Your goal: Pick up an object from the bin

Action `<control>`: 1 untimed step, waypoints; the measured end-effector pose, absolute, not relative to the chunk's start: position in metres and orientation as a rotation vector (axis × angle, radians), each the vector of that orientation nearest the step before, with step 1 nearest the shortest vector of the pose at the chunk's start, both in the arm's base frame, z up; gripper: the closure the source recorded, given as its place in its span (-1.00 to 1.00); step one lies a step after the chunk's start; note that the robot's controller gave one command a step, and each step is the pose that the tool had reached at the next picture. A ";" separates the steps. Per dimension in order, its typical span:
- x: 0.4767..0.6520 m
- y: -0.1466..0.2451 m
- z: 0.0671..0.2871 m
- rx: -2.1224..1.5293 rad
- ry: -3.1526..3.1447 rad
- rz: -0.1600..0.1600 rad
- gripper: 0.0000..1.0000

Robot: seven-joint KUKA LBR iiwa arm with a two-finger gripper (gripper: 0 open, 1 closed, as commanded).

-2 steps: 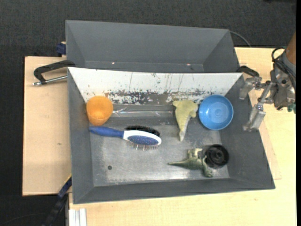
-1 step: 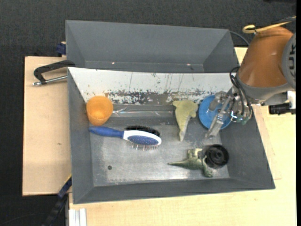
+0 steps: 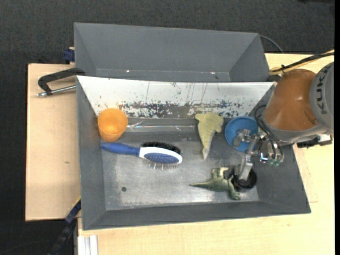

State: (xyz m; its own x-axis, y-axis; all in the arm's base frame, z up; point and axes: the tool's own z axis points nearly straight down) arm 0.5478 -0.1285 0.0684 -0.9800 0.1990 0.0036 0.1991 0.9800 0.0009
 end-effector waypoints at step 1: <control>0.551 -0.128 0.073 -0.311 -3.132 -0.001 1.00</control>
Offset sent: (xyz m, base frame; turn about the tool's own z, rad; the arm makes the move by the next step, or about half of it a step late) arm 0.0000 0.0000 0.0000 0.0000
